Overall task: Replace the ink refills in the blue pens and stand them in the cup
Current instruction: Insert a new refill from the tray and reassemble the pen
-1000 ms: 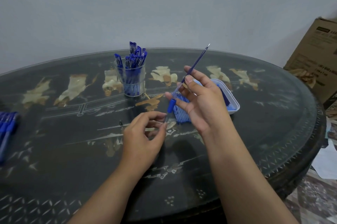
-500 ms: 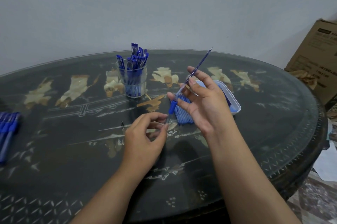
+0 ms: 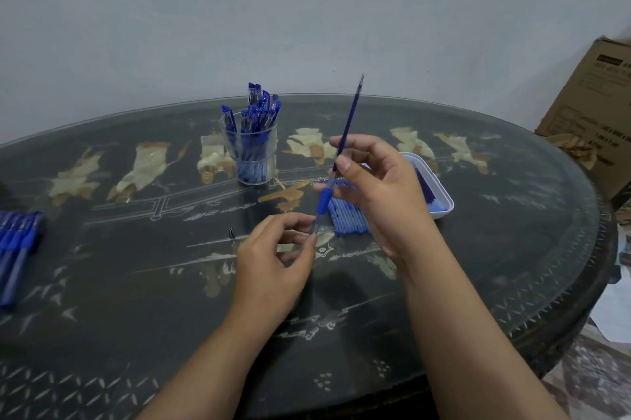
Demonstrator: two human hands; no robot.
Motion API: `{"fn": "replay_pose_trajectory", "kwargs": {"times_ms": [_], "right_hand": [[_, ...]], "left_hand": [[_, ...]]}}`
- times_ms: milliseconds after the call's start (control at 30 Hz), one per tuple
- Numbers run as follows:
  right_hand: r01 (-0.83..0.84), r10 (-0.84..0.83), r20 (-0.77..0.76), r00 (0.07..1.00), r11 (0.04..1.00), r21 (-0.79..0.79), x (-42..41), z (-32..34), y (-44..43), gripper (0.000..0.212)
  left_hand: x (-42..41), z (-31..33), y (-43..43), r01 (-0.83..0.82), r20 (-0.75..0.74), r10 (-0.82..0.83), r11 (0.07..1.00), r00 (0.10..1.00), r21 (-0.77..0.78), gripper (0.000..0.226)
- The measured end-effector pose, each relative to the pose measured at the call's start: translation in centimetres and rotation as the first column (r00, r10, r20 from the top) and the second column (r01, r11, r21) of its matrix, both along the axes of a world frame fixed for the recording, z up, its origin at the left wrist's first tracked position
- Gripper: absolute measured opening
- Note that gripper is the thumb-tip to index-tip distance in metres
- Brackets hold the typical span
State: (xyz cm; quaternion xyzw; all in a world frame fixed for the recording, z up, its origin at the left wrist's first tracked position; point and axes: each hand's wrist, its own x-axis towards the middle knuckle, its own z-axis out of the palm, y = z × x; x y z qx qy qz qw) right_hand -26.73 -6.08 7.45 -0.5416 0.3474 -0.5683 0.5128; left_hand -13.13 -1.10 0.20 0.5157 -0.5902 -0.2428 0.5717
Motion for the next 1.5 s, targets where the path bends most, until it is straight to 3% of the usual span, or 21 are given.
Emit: {"fn": "replay_pose_trajectory", "kwargs": {"times_ms": [100,267,733,900,1000,1133,1300,1400,1500], "right_hand": [[-0.016,0.013,-0.14,0.99,1.0,-0.019,0.1,-0.6,0.0,0.026],[-0.031,0.034,-0.208,0.977,0.999,0.014,0.1,-0.9,0.1,0.017],[-0.038,0.047,-0.186,0.981,0.998,0.052,0.1,-1.2,0.2,0.014],[0.017,-0.008,-0.089,0.996,0.995,0.101,0.4,-1.8,-0.1,0.019],[0.087,-0.061,-0.183,0.981,0.987,0.135,0.9,-3.1,-0.5,0.016],[0.14,-0.127,-0.506,0.853,0.99,-0.013,3.2,-4.9,-0.7,0.006],[0.043,-0.171,-0.799,0.577,0.983,-0.179,7.9,-6.1,-0.7,0.021],[0.023,-0.171,-0.887,0.428,0.984,-0.178,10.0,-6.1,-0.5,0.031],[0.031,-0.2,-0.89,0.409,0.978,-0.206,11.0,-6.2,-0.4,0.026]], "left_hand": [[0.1,-0.1,-0.1,-0.013,-0.037,0.013,1.0,0.999,0.005,0.024],[0.1,-0.1,-0.1,-0.021,-0.062,0.022,1.0,0.998,0.018,0.025],[0.2,-0.1,-0.2,-0.03,-0.066,0.031,0.999,0.997,0.014,0.026],[0.4,0.4,0.1,-0.115,-0.104,0.112,0.993,0.988,-0.029,0.025],[1.9,1.1,0.1,-0.2,-0.197,0.188,0.979,0.962,-0.045,0.023],[5.0,1.6,0.0,-0.334,-0.266,0.31,0.941,0.913,-0.051,0.02],[9.0,0.2,0.8,-0.396,-0.079,0.393,0.918,0.916,-0.028,0.021],[9.6,-0.8,1.2,-0.393,0.019,0.394,0.918,0.919,-0.048,0.025],[9.4,-1.0,1.5,-0.367,0.055,0.371,0.927,0.927,-0.076,0.027]]}}
